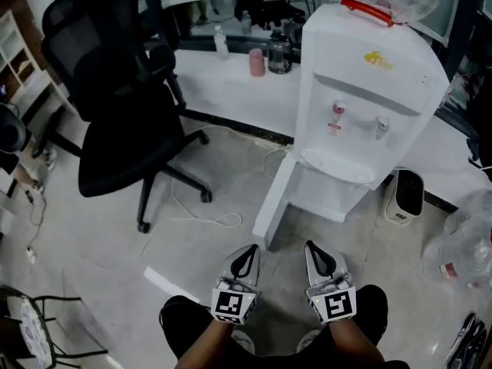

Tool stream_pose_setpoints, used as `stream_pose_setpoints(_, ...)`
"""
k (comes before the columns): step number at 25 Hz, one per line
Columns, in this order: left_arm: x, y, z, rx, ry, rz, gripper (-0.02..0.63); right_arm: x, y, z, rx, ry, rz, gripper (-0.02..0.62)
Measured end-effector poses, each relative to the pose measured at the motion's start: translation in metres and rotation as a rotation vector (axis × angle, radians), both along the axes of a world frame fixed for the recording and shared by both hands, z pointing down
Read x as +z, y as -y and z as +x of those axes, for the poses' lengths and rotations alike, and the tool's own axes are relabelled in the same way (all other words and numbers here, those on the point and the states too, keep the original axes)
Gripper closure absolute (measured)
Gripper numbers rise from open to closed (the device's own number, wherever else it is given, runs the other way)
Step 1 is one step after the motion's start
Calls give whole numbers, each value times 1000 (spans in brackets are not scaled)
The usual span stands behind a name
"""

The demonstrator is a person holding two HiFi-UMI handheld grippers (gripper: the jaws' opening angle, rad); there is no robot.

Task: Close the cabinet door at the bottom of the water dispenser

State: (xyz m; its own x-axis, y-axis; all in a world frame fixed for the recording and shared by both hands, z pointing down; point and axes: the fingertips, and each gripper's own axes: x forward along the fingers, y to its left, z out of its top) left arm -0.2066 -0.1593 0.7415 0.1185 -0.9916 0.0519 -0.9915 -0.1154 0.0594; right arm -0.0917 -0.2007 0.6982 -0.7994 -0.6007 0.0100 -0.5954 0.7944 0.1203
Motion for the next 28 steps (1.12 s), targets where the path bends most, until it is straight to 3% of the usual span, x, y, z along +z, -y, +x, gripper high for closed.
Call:
stream_pose_setpoints(4, 10, -1, -6, -13, -1, -34, 586, 16, -11, -11, -40, -23, -59, 591)
stream_pose_setpoints(8, 19, -2, -14, -33, 5, -46, 579, 21, -18, -13, -61, -42, -58, 591)
stream_pose_setpoints(11, 27, 6, -19, -48, 1, -54, 455, 29, -16, -10, -54, -49, -70, 591)
stream_pose_setpoints(12, 29, 9, -19, -47, 5, -59, 443, 29, -15, -9, -53, -52, -69, 591)
stream_pose_setpoints(18, 45, 31, -9, 39, 4, -107, 250, 30, -7, 2, -44, -56, -61, 591)
stream_pose_setpoints(22, 59, 46, -3, 69, 9, -141, 204, 36, 0, 9, -25, -51, -73, 591)
stream_pose_setpoints(28, 68, 57, 7, 89, 62, -174, 201, 37, 0, 18, -4, -44, -70, 592)
